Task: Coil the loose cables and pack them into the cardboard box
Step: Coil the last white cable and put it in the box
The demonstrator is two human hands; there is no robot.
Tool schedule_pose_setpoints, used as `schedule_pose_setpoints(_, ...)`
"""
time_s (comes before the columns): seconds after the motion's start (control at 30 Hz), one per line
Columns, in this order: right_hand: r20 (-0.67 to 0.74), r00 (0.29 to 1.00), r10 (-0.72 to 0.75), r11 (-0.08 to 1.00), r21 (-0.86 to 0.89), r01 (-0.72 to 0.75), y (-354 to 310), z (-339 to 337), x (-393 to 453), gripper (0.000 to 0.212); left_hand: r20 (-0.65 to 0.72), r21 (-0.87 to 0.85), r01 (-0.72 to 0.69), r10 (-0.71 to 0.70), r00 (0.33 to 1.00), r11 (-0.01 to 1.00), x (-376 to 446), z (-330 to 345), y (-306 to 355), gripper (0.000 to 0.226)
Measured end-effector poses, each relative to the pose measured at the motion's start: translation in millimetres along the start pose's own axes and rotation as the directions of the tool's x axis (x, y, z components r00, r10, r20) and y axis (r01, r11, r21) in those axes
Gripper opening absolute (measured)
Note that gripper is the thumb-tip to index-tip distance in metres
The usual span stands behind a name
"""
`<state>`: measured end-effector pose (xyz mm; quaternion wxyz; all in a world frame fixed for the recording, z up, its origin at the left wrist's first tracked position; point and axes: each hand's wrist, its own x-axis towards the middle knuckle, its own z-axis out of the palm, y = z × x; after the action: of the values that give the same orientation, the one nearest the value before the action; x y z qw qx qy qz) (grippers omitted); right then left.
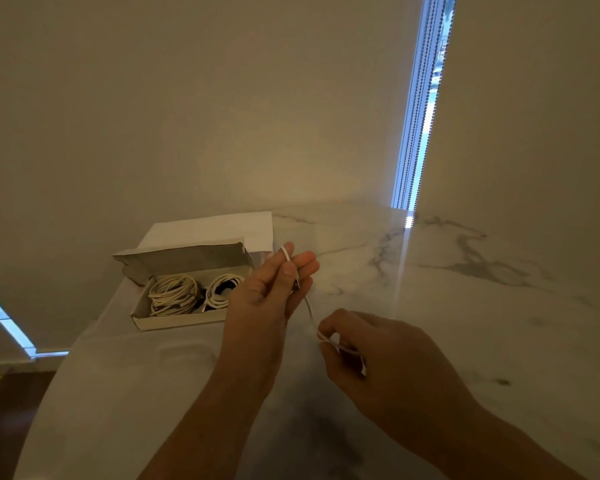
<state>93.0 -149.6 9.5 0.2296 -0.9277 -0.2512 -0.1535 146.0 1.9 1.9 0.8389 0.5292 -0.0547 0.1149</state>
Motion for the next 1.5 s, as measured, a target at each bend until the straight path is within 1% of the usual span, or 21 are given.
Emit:
schedule_pose_setpoints(0.07,-0.049,0.998,-0.025,0.999,-0.040,0.023,2,-2,0,0.010,0.029,0.155,-0.090,0.087,0.996,0.984,-2,1,-3,0.035)
schedule_pose_setpoints(0.13,-0.110,0.993,-0.041,0.998,-0.051,0.035,4,-5,2,0.009,0.063,0.318,-0.173,0.161,0.985,0.932,-6,2,-6,0.035)
schedule_pose_setpoints(0.23,-0.186,0.980,-0.065,0.997,-0.063,0.054,11,-9,3,0.013,0.173,0.558,-0.293,0.237,0.956,0.776,-13,5,-11,0.033)
schedule_pose_setpoints(0.3,-0.241,0.968,-0.075,0.996,-0.074,0.059,16,-12,3,0.015,0.234,0.640,-0.350,0.261,0.937,0.684,-19,9,-12,0.029)
schedule_pose_setpoints(0.37,-0.283,0.957,-0.068,0.995,-0.083,0.046,20,-15,3,0.018,0.276,0.671,-0.387,0.271,0.922,0.632,-24,13,-12,0.028)
schedule_pose_setpoints(0.43,-0.311,0.949,-0.050,0.996,-0.085,0.025,25,-19,4,0.021,0.301,0.672,-0.391,0.251,0.920,0.629,-26,15,-14,0.027)
schedule_pose_setpoints(0.5,-0.328,0.944,-0.033,0.995,-0.104,-0.001,30,-22,5,0.020,0.310,0.655,-0.383,0.230,0.922,0.651,-26,16,-16,0.027)
schedule_pose_setpoints(0.6,-0.357,0.934,-0.021,0.992,-0.127,-0.026,40,-24,7,0.017,0.307,0.641,-0.319,0.147,0.940,0.699,-28,20,-18,0.028)
schedule_pose_setpoints(0.77,-0.375,0.927,-0.027,0.989,-0.147,-0.031,50,-23,9,0.023,0.294,0.632,-0.226,0.040,0.955,0.741,-27,21,-21,0.032)
schedule_pose_setpoints(0.9,-0.400,0.916,-0.029,0.988,-0.150,-0.035,58,-19,12,0.025,0.306,0.521,-0.137,-0.035,0.952,0.842,-22,22,-13,0.039)
schedule_pose_setpoints(1.0,-0.425,0.905,0.005,0.993,-0.104,-0.054,64,-18,15,0.025,0.291,0.324,-0.022,-0.078,0.953,0.946,-21,24,-9,0.045)
schedule_pose_setpoints(1.07,-0.435,0.900,0.034,0.995,-0.069,-0.071,67,-17,17,0.029,0.290,0.159,0.088,-0.132,0.948,0.983,-20,26,-10,0.043)
schedule_pose_setpoints(1.13,-0.422,0.904,0.069,0.995,-0.032,-0.091,68,-15,17,0.034,0.299,0.005,0.198,-0.190,0.935,0.980,-19,27,-9,0.033)
schedule_pose_setpoints(1.17,-0.406,0.910,0.082,0.995,-0.016,-0.097,68,-13,17,0.036,0.303,-0.055,0.239,-0.212,0.929,0.969,-19,27,-7,0.032)
schedule_pose_setpoints(1.27,-0.342,0.931,0.124,0.992,0.029,-0.121,64,-8,18,0.039,0.279,-0.188,0.312,-0.254,0.926,0.931,-16,25,-6,0.040)
schedule_pose_setpoints(1.37,-0.288,0.948,0.135,0.991,0.035,-0.131,58,-2,19,0.036,0.237,-0.300,0.328,-0.263,0.935,0.896,-15,23,-3,0.042)
schedule_pose_setpoints(1.43,-0.251,0.959,0.133,0.991,0.029,-0.130,55,4,18,0.029,0.203,-0.334,0.320,-0.264,0.943,0.886,-13,20,-2,0.037)
schedule_pose_setpoints(1.5,-0.223,0.967,0.122,0.992,0.024,-0.120,51,8,17,0.027,0.174,-0.339,0.308,-0.262,0.949,0.889,-12,17,0,0.034)
